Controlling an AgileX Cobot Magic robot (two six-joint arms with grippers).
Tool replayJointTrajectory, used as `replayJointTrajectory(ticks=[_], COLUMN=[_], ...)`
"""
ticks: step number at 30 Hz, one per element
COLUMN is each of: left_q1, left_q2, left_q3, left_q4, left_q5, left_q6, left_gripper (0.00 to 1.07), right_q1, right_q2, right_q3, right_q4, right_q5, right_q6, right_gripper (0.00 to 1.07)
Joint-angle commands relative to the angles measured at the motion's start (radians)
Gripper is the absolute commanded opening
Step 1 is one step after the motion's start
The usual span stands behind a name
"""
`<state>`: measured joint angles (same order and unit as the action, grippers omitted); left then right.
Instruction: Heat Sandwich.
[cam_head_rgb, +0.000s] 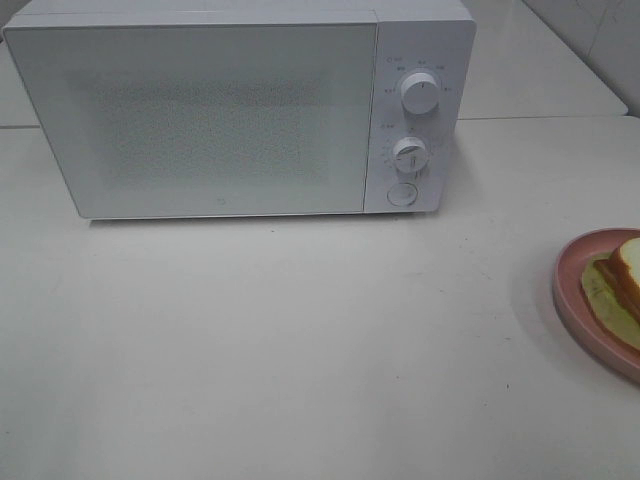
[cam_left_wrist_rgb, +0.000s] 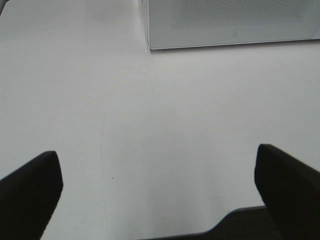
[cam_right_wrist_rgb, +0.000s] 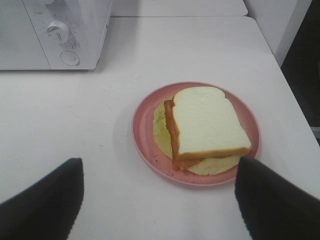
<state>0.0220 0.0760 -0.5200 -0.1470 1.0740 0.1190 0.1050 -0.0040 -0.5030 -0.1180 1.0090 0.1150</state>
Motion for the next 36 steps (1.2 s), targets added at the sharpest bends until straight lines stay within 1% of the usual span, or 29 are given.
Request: replayJointTrajectory(ticks=[1, 2, 4, 36], left_q1=[0.001, 0.001, 0.001, 0.001], left_q2=[-0.068, -0.100, -0.108, -0.104], left_q3=[0.002, 0.002, 0.002, 0.002], left_q4=[0.000, 0.000, 0.000, -0.001], left_q5=[0.004, 0.004, 0.004, 0.004], left_q6=[-0.010, -0.010, -0.010, -0.010], left_gripper=[0.98, 0.98, 0.98, 0.98], right_q1=[-0.008, -0.008, -0.008, -0.008], right_q2=[-0.027, -0.027, -0.027, -0.022], right_q3=[0.003, 0.003, 0.003, 0.003], right_q4=[-0.002, -0.002, -0.002, -0.002], right_q5=[-0.013, -0.013, -0.013, -0.013], right_q6=[0.009, 0.009, 0.009, 0.009], right_gripper=[0.76, 0.76, 0.76, 0.76])
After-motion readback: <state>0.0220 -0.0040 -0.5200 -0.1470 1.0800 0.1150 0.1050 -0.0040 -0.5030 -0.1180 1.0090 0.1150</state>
